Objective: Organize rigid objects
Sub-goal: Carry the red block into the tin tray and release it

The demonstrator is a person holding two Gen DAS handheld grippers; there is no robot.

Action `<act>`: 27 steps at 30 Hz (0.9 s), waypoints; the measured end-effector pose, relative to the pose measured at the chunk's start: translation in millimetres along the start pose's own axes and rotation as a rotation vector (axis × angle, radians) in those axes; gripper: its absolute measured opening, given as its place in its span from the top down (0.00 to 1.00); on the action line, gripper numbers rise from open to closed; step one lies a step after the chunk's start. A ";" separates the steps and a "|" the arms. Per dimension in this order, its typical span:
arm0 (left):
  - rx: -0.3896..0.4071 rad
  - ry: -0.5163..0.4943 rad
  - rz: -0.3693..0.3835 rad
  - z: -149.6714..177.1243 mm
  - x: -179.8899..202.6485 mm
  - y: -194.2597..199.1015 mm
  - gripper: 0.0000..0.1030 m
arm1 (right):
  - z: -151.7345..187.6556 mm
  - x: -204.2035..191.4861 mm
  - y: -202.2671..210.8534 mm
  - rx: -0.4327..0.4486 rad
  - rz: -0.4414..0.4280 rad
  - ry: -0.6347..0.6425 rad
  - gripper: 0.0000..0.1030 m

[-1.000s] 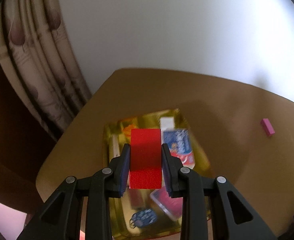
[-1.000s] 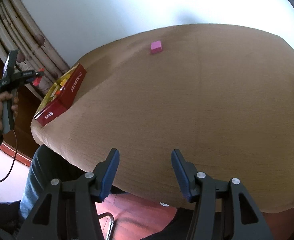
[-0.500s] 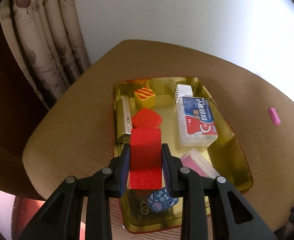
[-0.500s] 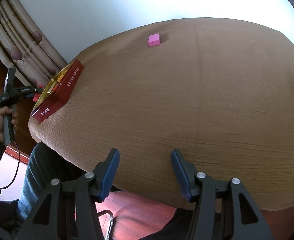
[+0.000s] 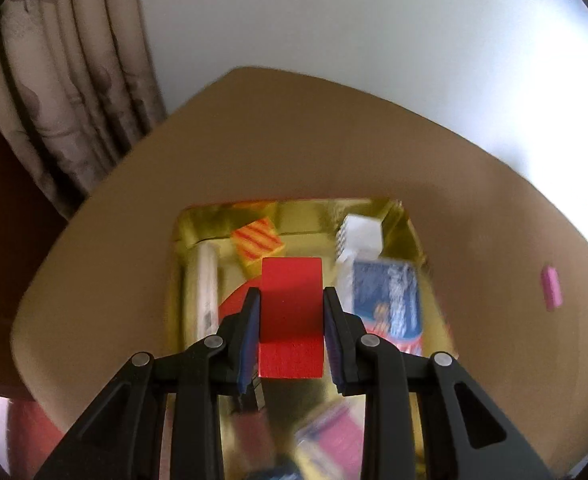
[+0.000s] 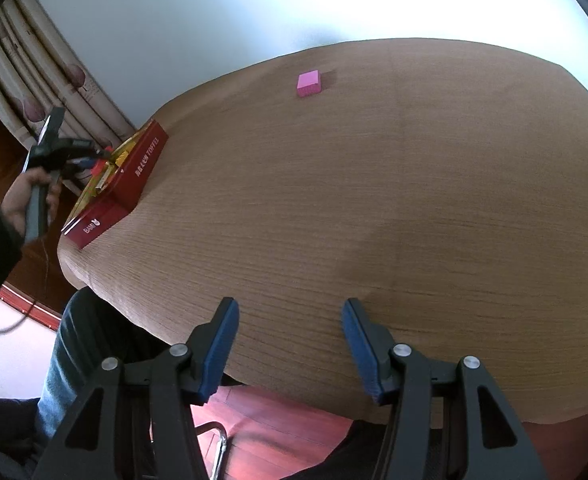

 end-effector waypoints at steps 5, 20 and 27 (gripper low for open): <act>-0.038 0.019 -0.019 -8.1 5.6 -24.7 0.74 | -1.4 0.7 1.6 0.006 0.023 0.009 0.46; -0.065 0.048 -0.041 -15.9 12.3 -55.4 0.74 | -5.8 4.8 1.0 0.000 0.056 0.027 0.46; 0.075 0.016 -0.023 -7.2 14.7 0.0 0.20 | -27.4 4.9 4.6 0.007 0.083 0.074 0.46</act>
Point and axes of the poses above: each gripper's, at about its wrist camera, not at the fingertips, and y roughly against the way its jaws point, x to its right, z to its underside, the point moved 8 cm from there along -y, roughly the way its jaws point, and after that the axes turned 6 degrees about y, right-handed, at the moved point
